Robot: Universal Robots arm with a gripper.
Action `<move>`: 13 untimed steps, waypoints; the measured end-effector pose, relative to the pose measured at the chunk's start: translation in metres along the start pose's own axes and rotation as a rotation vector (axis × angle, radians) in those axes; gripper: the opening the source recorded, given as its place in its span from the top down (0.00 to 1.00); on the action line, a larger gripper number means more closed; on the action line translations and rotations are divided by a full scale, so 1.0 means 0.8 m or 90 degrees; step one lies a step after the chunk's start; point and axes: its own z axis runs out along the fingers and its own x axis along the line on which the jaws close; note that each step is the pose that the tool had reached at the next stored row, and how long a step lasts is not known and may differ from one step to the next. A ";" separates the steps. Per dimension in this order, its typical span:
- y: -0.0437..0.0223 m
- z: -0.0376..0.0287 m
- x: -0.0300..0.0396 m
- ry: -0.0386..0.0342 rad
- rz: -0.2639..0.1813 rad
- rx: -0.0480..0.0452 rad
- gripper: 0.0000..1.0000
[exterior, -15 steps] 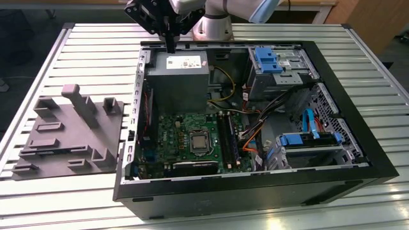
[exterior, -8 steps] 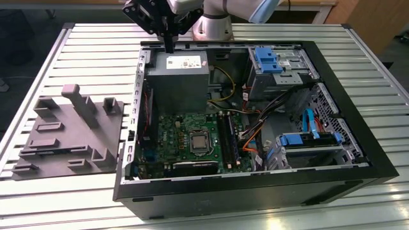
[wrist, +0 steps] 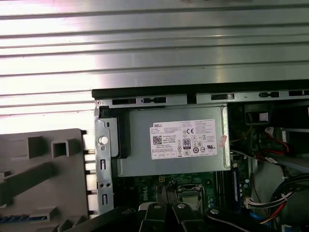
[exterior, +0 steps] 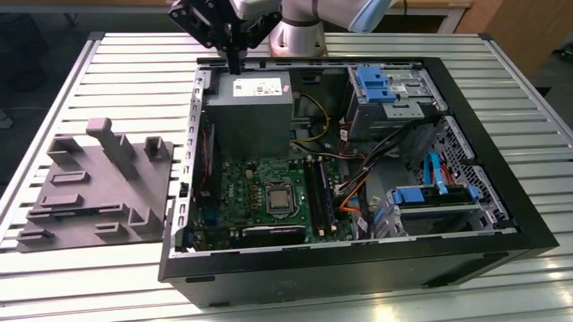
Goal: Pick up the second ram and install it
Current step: 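Reach for the second ram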
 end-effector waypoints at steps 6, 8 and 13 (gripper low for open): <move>-0.0002 -0.0001 0.0030 0.0000 0.000 -0.0001 0.89; -0.0003 -0.0001 0.0041 0.0000 0.000 0.0000 0.89; -0.0006 -0.0002 0.0070 0.0000 0.000 0.0000 0.89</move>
